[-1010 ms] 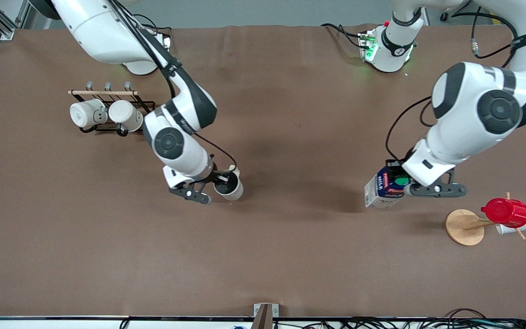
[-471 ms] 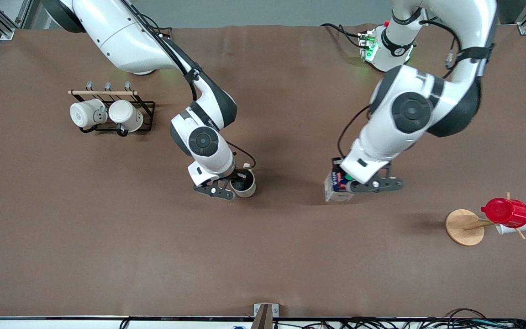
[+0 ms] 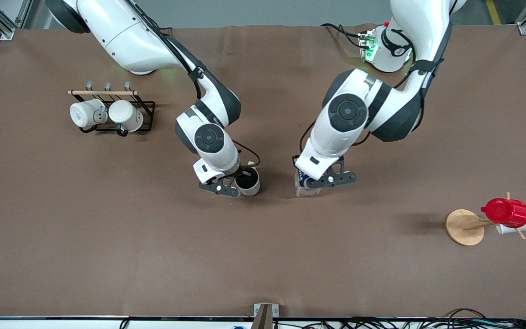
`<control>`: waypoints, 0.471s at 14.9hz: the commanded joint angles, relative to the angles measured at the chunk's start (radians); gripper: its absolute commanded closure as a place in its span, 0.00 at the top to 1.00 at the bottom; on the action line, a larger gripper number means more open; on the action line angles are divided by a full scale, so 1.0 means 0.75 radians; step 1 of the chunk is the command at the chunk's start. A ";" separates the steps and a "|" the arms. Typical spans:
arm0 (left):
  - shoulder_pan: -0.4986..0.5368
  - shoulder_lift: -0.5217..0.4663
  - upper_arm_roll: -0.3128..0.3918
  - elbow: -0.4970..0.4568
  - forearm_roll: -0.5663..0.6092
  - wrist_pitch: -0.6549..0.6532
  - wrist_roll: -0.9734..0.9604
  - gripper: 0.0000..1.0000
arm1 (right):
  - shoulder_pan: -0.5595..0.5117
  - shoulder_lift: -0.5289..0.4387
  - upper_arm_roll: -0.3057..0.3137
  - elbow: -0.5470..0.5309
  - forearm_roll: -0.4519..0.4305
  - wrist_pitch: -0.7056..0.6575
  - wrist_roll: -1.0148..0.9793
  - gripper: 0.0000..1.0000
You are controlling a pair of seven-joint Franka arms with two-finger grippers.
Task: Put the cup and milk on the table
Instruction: 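Carry the mug and milk carton toward the table center with both grippers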
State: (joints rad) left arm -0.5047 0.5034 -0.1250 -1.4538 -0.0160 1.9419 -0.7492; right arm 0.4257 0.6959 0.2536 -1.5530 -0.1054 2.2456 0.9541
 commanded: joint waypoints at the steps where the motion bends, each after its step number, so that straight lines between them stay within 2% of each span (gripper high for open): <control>1: -0.043 0.083 0.005 0.114 -0.024 -0.002 -0.068 0.37 | 0.007 0.021 0.001 0.029 -0.027 0.006 0.037 0.47; 2: -0.063 0.104 0.005 0.136 -0.026 0.010 -0.101 0.37 | 0.007 0.019 0.001 0.029 -0.033 0.008 0.039 0.99; 6: -0.110 0.157 0.003 0.153 -0.030 0.076 -0.169 0.37 | -0.017 -0.024 0.003 0.032 -0.025 -0.024 0.029 1.00; 7: -0.121 0.165 0.003 0.153 -0.030 0.110 -0.195 0.38 | -0.056 -0.097 0.003 0.027 -0.025 -0.097 0.021 1.00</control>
State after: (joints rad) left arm -0.5770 0.5999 -0.1262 -1.3755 -0.0173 2.0015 -0.8648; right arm 0.4235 0.6928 0.2486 -1.5318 -0.1054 2.2408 0.9571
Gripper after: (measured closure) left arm 0.626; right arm 0.361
